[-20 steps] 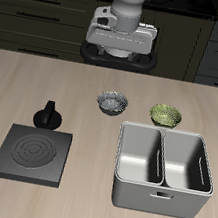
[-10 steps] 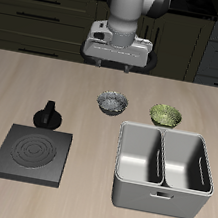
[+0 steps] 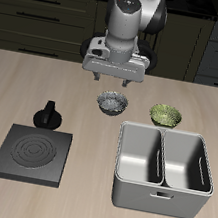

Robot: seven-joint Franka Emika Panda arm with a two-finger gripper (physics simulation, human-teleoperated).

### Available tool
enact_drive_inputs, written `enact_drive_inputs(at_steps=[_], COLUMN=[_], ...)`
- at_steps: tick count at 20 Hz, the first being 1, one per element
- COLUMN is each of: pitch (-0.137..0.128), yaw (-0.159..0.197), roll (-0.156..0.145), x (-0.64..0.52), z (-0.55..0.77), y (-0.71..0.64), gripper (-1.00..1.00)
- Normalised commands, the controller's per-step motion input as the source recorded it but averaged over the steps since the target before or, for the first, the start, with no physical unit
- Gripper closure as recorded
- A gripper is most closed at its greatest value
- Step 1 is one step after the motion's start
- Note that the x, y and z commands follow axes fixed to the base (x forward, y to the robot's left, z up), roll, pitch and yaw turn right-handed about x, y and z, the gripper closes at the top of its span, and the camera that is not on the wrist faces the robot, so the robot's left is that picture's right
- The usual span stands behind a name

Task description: Place the black bowl on the flat stove and turn on the flat stove

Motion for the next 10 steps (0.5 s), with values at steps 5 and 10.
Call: enact_drive_inputs(at_steps=[5,10], pitch=[0.015,0.017], yaw=[-0.013,0.006], roll=[-0.023,-0.022], x=[-0.01,0.0], z=[-0.3,-0.29], y=[-0.06,-0.06], gripper=[-1.0,-1.0])
